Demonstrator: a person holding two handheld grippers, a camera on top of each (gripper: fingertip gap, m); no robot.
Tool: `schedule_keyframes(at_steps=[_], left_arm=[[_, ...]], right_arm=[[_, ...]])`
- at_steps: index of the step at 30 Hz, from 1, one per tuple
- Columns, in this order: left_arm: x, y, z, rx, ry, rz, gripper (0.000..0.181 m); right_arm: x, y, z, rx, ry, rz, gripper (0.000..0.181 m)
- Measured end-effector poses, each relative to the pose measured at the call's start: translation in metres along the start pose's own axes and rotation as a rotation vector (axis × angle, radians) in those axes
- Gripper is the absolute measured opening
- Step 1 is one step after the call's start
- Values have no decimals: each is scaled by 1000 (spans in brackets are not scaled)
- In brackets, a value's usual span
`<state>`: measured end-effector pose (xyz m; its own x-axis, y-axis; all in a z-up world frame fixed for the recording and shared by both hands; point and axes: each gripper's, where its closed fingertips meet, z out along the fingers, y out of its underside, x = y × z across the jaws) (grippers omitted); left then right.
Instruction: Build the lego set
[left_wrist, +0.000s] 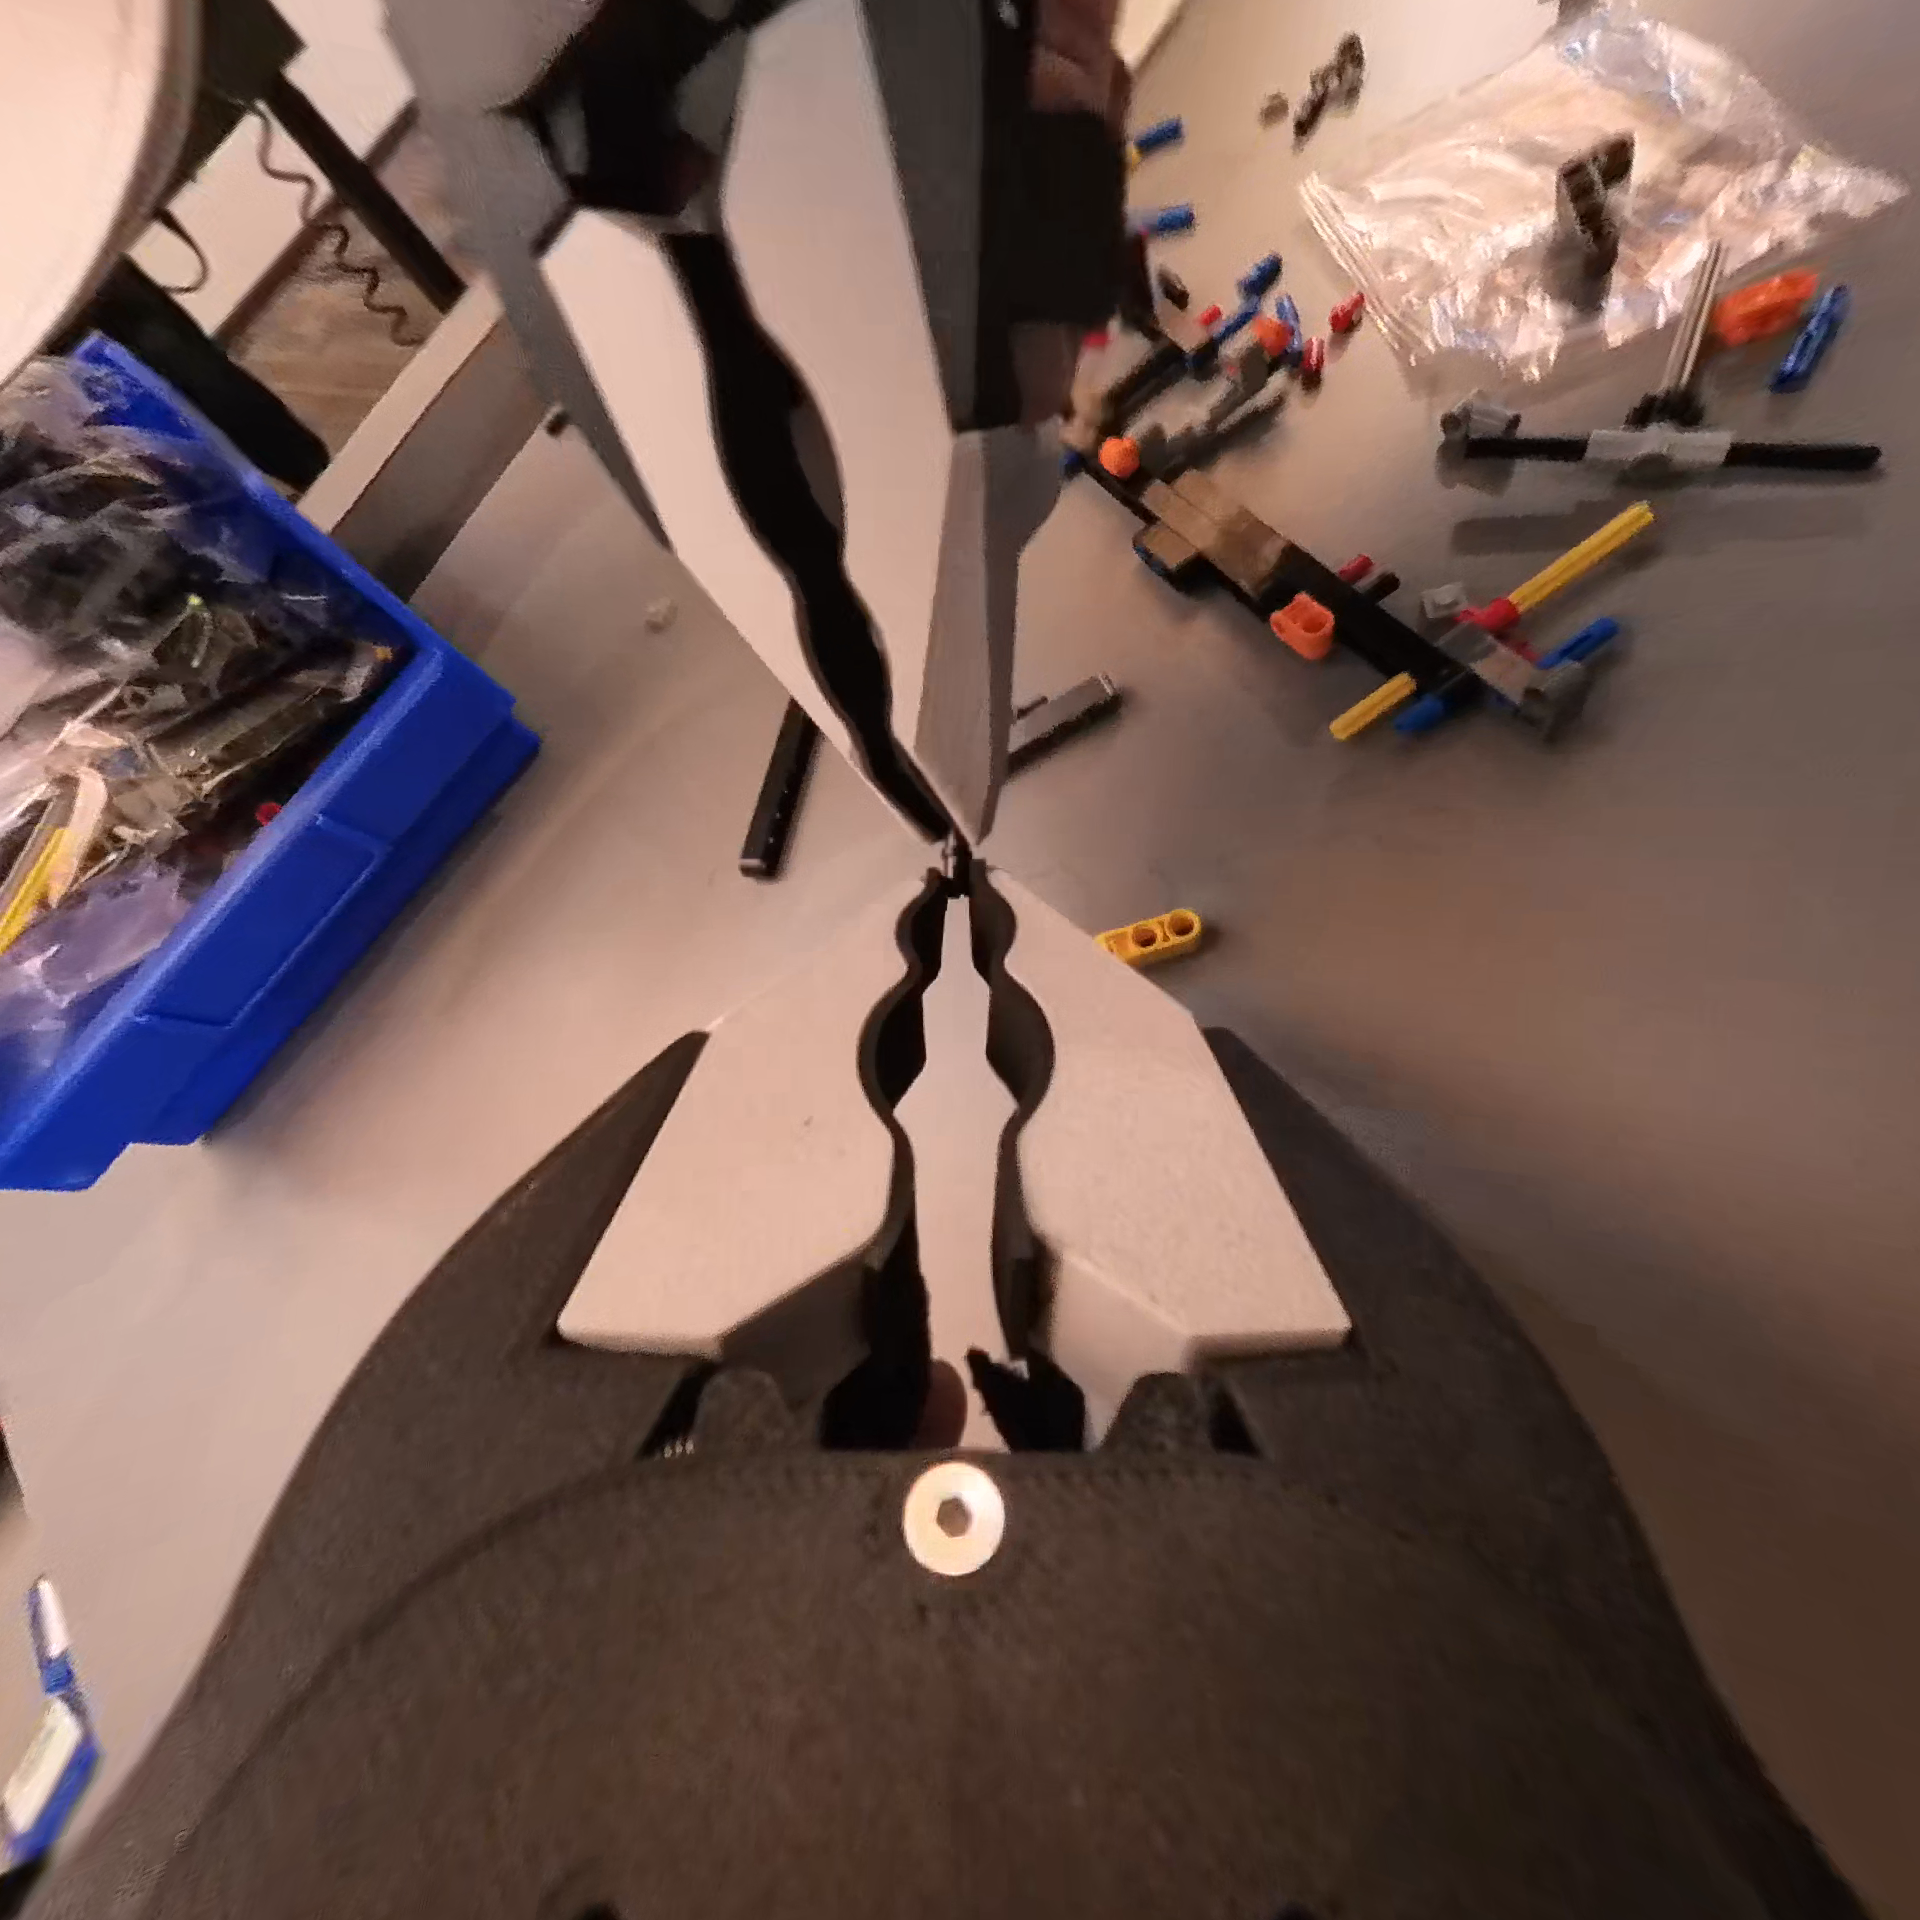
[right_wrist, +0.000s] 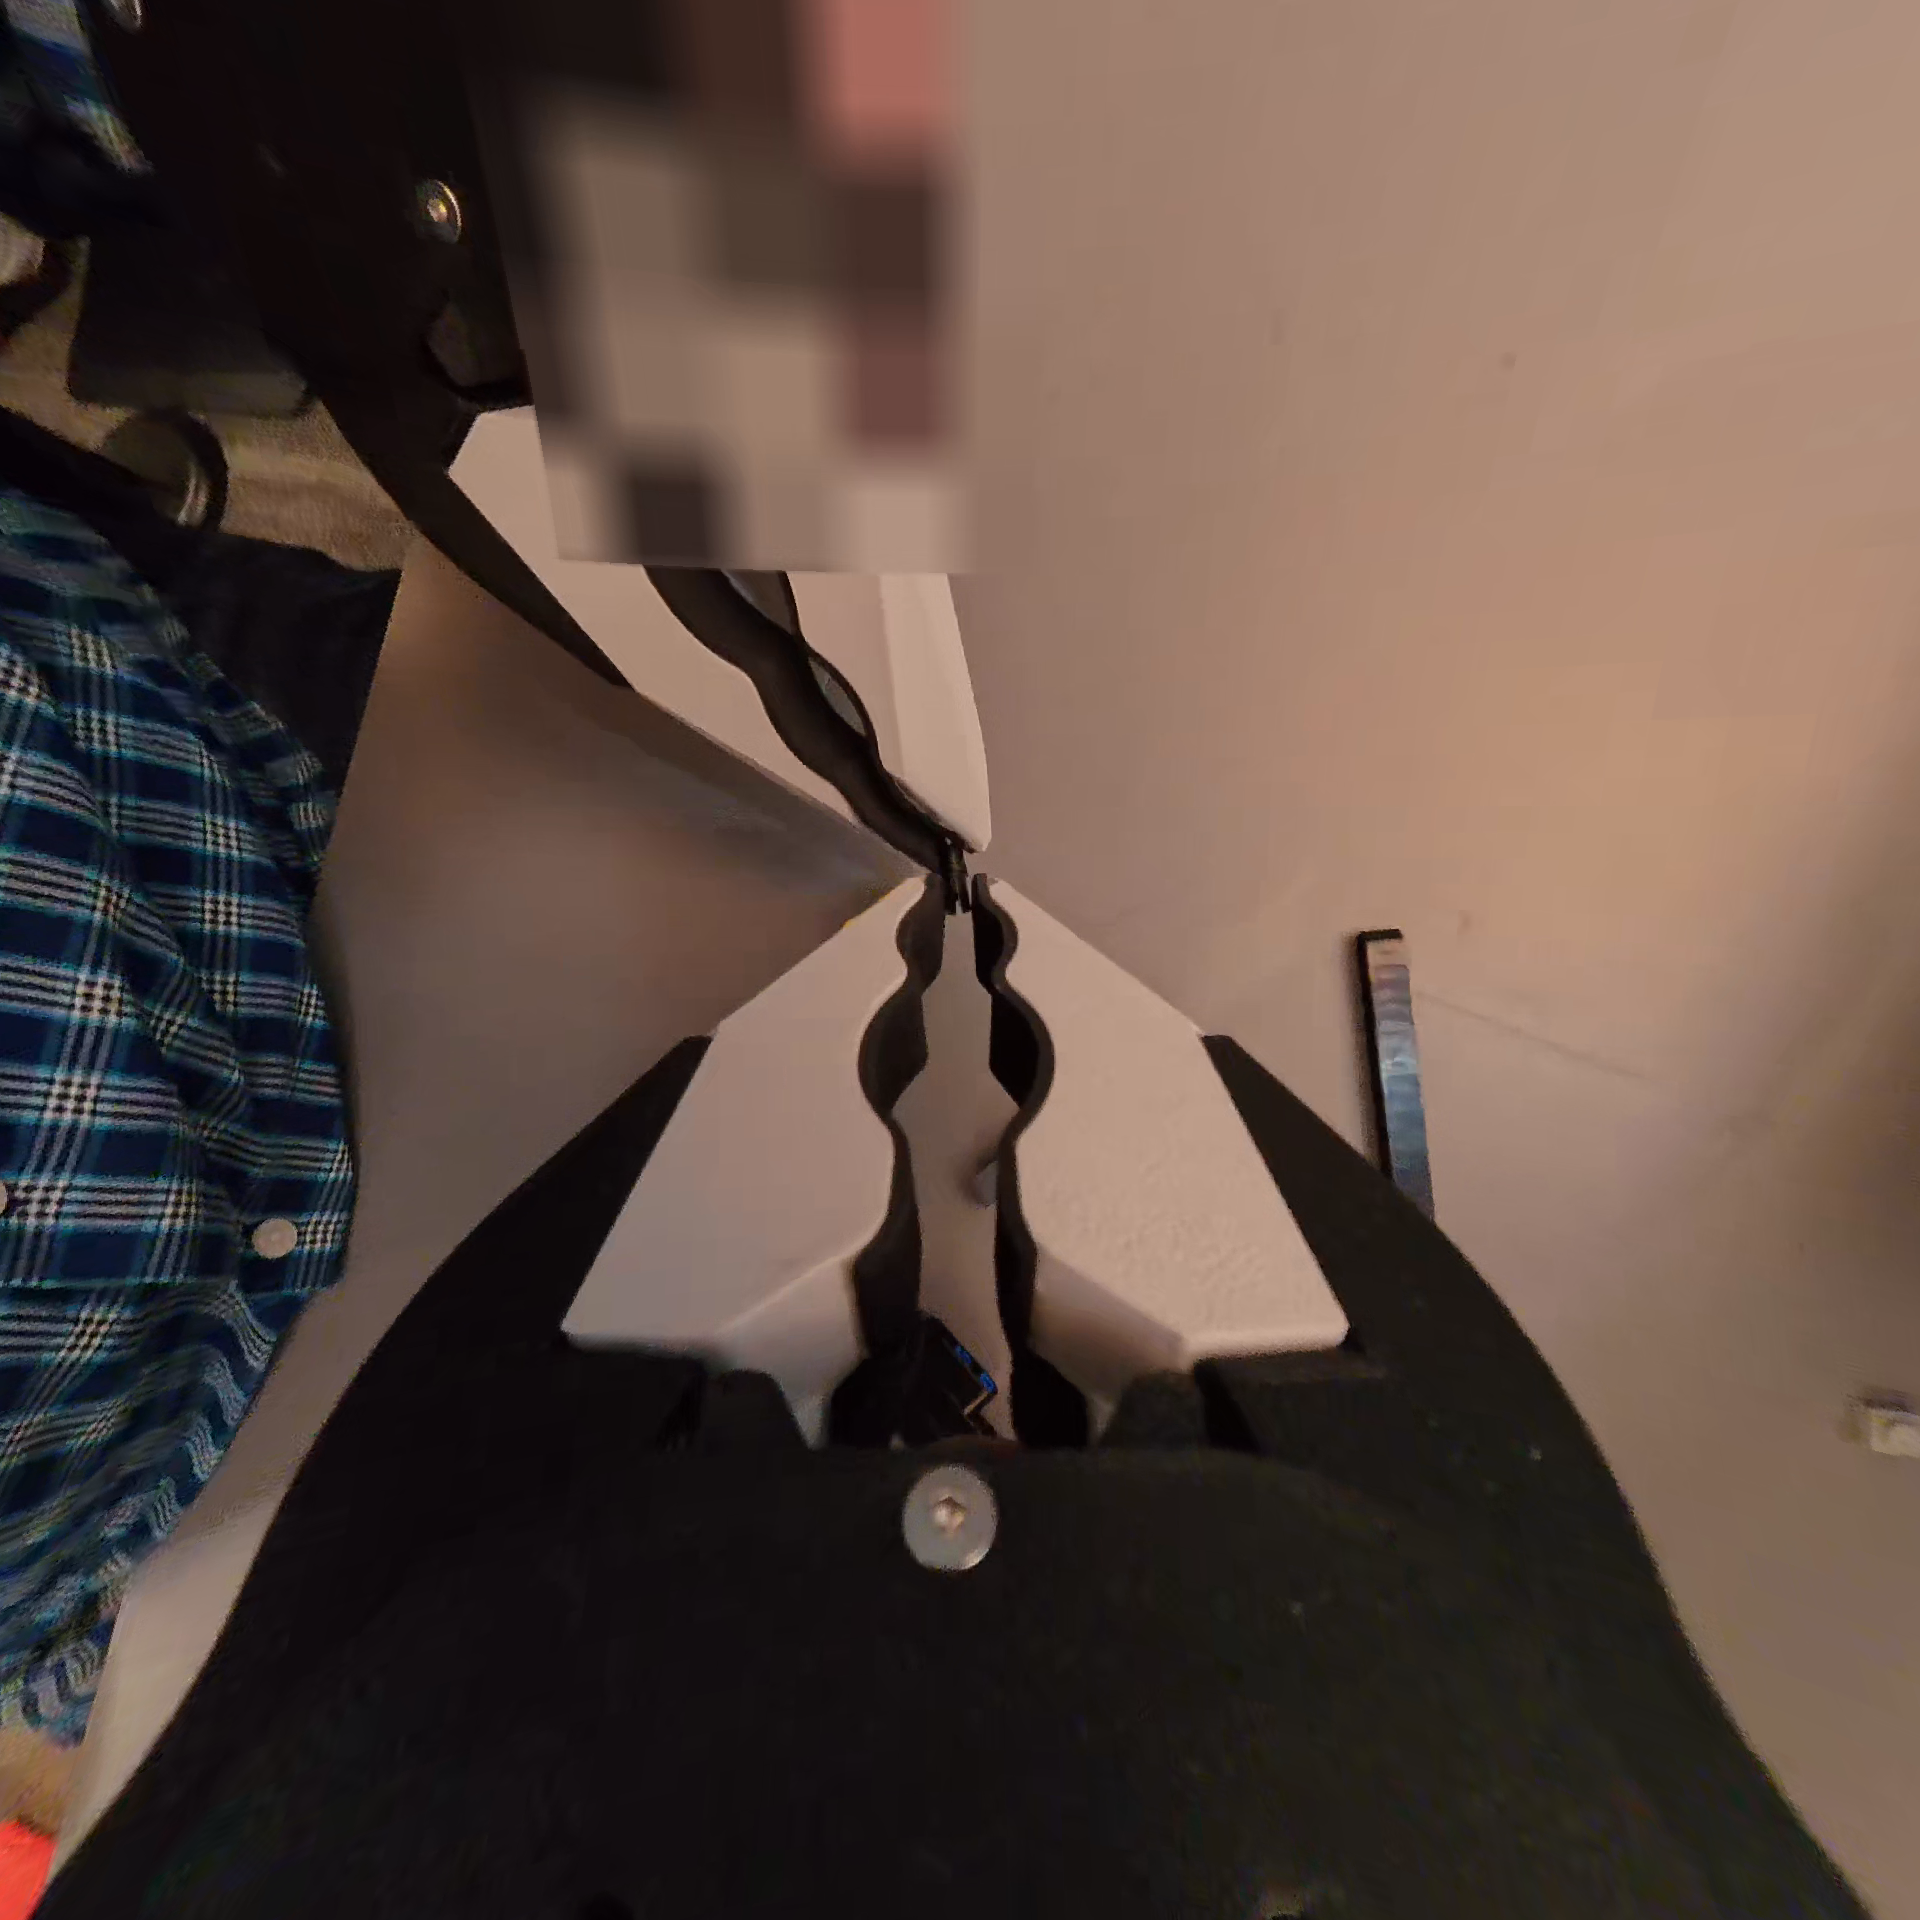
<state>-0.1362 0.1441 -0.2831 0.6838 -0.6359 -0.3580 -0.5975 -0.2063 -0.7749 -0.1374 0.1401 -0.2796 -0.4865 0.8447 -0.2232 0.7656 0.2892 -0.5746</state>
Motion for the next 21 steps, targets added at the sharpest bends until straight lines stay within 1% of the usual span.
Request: schedule_keyframes(at_steps=[2,4,7,13,15,21], left_arm=[[-6,-6,-4,55,-8,-73,2],[-7,-9,-6,83,7,-114,2],[-6,-10,-6,92,11,-124,2],[-7,-14,-7,138,22,-178,2],[-8,-16,-9,153,21,-194,2],[-10,-19,-10,186,26,-228,2]], right_arm=[[1,-1,-2,26,7,17,8],[2,-4,-4,67,15,36,8],[0,-9,-8,126,10,66,5],[-2,-11,-12,174,-5,93,3],[-2,-11,-13,184,-11,102,6],[-3,-15,-17,228,-28,120,2]])
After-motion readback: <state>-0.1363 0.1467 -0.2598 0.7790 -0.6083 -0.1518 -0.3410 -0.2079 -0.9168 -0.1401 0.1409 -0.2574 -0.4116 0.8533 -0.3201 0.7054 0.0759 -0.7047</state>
